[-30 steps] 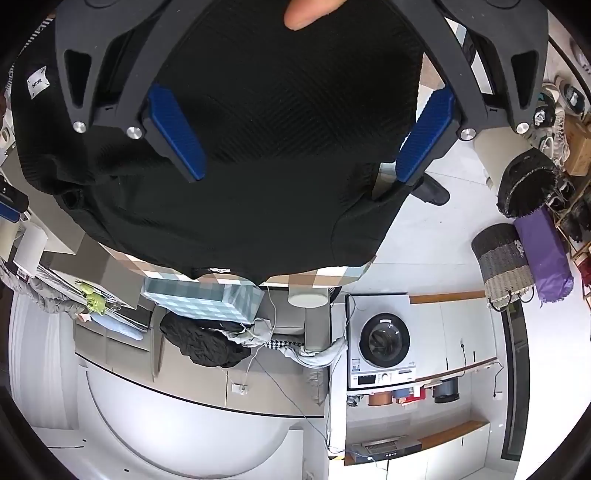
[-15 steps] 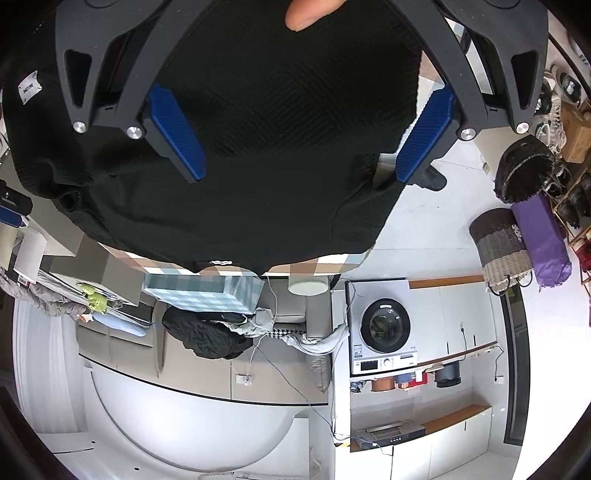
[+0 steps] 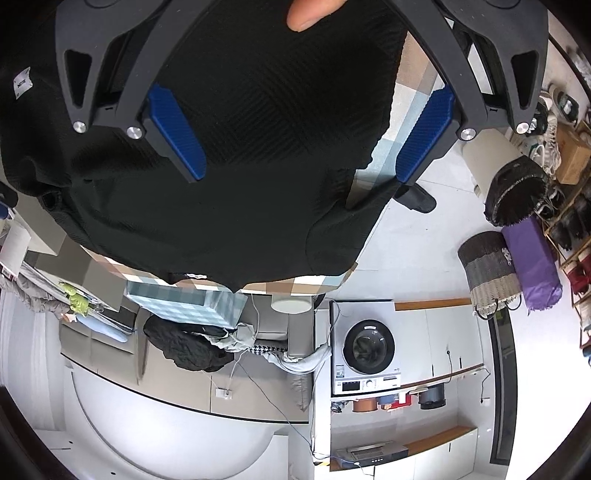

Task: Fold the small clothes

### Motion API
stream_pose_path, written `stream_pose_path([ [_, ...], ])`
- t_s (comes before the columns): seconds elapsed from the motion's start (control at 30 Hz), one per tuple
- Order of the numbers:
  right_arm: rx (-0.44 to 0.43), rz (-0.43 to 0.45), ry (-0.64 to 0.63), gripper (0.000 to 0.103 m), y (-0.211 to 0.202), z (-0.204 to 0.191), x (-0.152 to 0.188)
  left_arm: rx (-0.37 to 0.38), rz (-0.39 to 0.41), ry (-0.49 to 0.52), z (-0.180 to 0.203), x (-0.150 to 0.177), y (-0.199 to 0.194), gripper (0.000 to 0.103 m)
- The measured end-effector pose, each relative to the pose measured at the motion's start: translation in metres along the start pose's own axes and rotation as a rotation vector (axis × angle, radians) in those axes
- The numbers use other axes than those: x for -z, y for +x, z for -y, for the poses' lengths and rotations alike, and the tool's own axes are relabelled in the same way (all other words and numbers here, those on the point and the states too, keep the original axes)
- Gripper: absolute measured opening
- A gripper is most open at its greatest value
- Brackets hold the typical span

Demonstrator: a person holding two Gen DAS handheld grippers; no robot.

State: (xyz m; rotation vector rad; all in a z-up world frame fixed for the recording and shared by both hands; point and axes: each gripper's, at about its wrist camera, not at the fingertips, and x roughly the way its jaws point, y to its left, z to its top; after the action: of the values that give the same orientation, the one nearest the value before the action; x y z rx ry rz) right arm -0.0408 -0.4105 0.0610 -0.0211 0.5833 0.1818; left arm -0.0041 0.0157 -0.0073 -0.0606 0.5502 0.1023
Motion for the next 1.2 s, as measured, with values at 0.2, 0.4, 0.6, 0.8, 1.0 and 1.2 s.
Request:
stream_pose_path([
  [0.2,-0.005,0.006,0.012,0.103,-0.002,-0.003,0.0,-0.02,0.002,-0.019,-0.004,-0.002,0.003,0.102],
  [0.4,0.005,0.022,0.014,0.103,-0.012,-0.002,0.001,-0.071,-0.055,-0.024,-0.009,-0.002,0.016,0.102],
  [0.6,0.011,0.015,0.042,0.103,-0.013,0.002,0.002,-0.11,-0.087,-0.017,-0.009,-0.003,0.021,0.102],
  [0.8,0.016,0.019,0.055,0.103,-0.016,0.004,-0.001,-0.096,-0.101,-0.026,-0.01,-0.004,0.018,0.102],
  [1.0,0.028,0.012,0.056,0.103,-0.015,0.006,-0.001,-0.093,-0.105,-0.025,-0.01,-0.004,0.014,0.102],
  [1.2,0.035,0.008,0.054,0.103,-0.015,0.006,-0.001,-0.09,-0.107,-0.015,-0.008,-0.003,0.013,0.102],
])
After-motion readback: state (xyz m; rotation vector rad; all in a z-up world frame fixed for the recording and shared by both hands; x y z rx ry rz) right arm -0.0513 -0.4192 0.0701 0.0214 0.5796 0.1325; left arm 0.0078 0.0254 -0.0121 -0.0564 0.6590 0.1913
